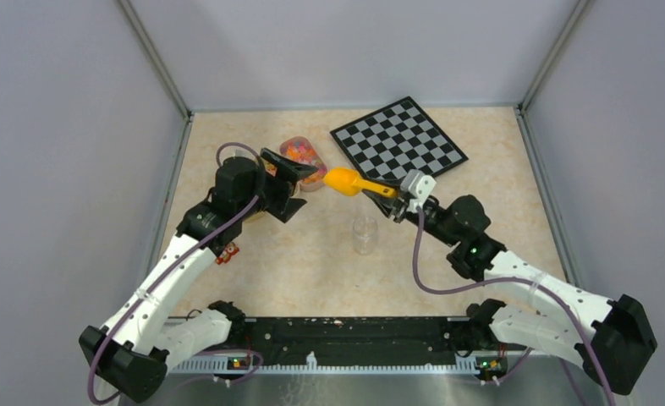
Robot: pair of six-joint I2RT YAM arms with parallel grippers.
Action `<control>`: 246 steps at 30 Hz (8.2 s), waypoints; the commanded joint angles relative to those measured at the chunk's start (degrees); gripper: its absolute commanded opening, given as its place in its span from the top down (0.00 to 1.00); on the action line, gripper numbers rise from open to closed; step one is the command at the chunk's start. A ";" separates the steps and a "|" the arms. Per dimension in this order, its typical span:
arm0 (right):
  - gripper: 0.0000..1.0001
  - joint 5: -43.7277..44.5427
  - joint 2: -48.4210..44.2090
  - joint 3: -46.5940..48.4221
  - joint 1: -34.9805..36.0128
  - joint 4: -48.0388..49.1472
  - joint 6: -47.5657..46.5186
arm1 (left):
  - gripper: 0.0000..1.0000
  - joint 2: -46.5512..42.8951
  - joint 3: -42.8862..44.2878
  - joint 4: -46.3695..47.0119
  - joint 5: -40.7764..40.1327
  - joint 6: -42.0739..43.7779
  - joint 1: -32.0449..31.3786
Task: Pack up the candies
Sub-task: Pick up the spatula from the center of the board, then scoop the fake candies from the storage box.
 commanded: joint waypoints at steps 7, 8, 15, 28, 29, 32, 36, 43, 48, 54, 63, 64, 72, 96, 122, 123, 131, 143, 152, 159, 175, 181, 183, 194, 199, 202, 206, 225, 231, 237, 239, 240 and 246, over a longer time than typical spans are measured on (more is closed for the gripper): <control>1.00 18.40 13.31 10.22 0.66 4.64 8.95 | 0.01 4.77 -0.48 11.40 9.82 28.13 15.22; 1.00 18.31 15.00 10.61 0.66 5.83 8.67 | 0.01 5.86 -0.53 11.15 12.28 29.35 17.80; 1.00 17.02 24.14 17.60 0.64 4.02 7.97 | 0.04 13.11 3.51 9.37 12.72 43.13 26.35; 1.00 11.88 36.02 27.22 1.15 -0.65 10.47 | 0.14 39.05 26.47 13.22 7.30 54.86 30.41; 1.00 12.06 36.56 27.28 1.52 -0.44 10.06 | 0.15 40.40 27.50 14.07 8.09 55.25 30.68; 1.00 12.44 38.47 27.97 2.37 -0.19 8.78 | 0.19 46.92 30.94 15.80 11.63 56.01 30.98; 1.00 12.97 40.26 28.92 3.49 0.07 9.15 | 0.27 52.60 37.86 9.86 11.87 59.28 31.18; 1.00 17.04 43.99 32.17 6.05 -0.25 7.58 | 0.27 52.00 35.54 11.50 9.37 61.95 34.11; 1.00 17.32 45.91 32.43 6.28 1.68 10.85 | 0.29 52.70 35.85 10.54 3.70 65.34 34.95; 1.00 19.95 48.03 32.99 8.34 3.16 9.55 | 0.29 53.00 34.66 12.32 7.75 65.77 36.79; 1.00 24.60 47.32 35.98 8.14 -0.81 3.73 | 0.34 56.77 37.82 15.33 15.30 61.63 37.23; 1.00 25.10 47.34 36.60 8.03 -1.63 3.09 | 0.36 57.23 38.23 15.68 15.37 60.92 37.27; 1.00 28.55 48.32 35.93 7.37 -1.97 3.21 | 0.41 66.00 42.90 18.76 21.66 54.92 36.62; 1.00 25.76 51.89 38.95 5.01 -7.95 4.86 | 0.42 77.88 44.15 35.32 36.00 41.35 34.42; 1.00 24.35 56.99 35.77 4.42 0.01 2.59 | 0.42 79.55 44.08 35.36 37.96 41.25 33.30; 1.00 24.59 57.11 35.76 4.40 -0.09 2.59 | 0.42 79.47 44.07 35.18 37.75 41.49 33.30; 0.93 24.11 56.59 31.81 4.31 2.55 2.59 | 0.43 79.09 43.53 35.10 37.48 41.85 33.34; 0.86 22.64 55.41 29.34 4.31 3.10 2.95 | 0.43 78.88 43.36 34.60 37.48 41.94 33.34; 0.96 25.50 57.24 27.68 4.33 11.36 5.67 | 0.44 78.67 43.02 34.55 37.44 42.00 33.31; 1.00 27.82 59.11 29.18 4.40 13.20 5.89 | 0.44 78.38 42.66 34.57 37.48 41.96 33.24; 1.00 28.65 64.04 28.67 4.40 24.86 7.38 | 0.44 78.34 41.78 35.19 37.56 41.43 33.13; 1.00 29.00 64.87 26.31 4.41 30.38 7.77 | 0.44 78.49 41.56 35.28 37.51 41.57 33.02; 1.00 29.35 64.96 25.29 4.40 32.44 7.78 | 0.44 78.43 41.50 35.28 37.57 41.57 33.08; 1.00 29.66 64.96 21.55 3.90 41.58 8.83 | 0.44 77.92 41.48 34.93 37.91 41.77 33.07; 1.00 29.13 64.74 21.15 3.65 43.81 8.93 | 0.43 77.03 41.69 34.76 37.96 41.85 33.08; 1.00 28.28 64.37 20.89 3.44 44.89 9.14 | 0.43 76.58 41.99 33.89 37.50 42.62 33.07; 1.00 27.40 63.98 20.17 3.26 47.46 9.53 | 0.42 76.56 42.37 33.11 37.27 43.52 33.15; 1.00 20.34 61.65 11.93 2.46 64.24 9.89 | 0.27 67.94 46.47 24.46 36.21 46.79 34.45; 1.00 17.89 60.67 13.15 2.46 62.20 9.56 | 0.25 65.11 47.30 18.03 33.32 48.65 34.49; 1.00 15.52 57.84 15.25 2.46 59.18 7.93 | 0.27 61.14 49.25 8.64 30.43 51.47 34.50; 1.00 14.93 56.94 15.41 2.46 59.11 7.09 | 0.27 59.23 49.05 6.06 30.16 51.99 34.49; 1.00 14.91 56.57 15.10 2.46 59.54 6.49 | 0.27 58.12 48.80 5.15 30.03 52.17 34.49; 1.00 11.89 53.85 12.79 2.46 63.97 2.99 | 0.27 50.88 44.13 4.81 32.38 51.95 34.50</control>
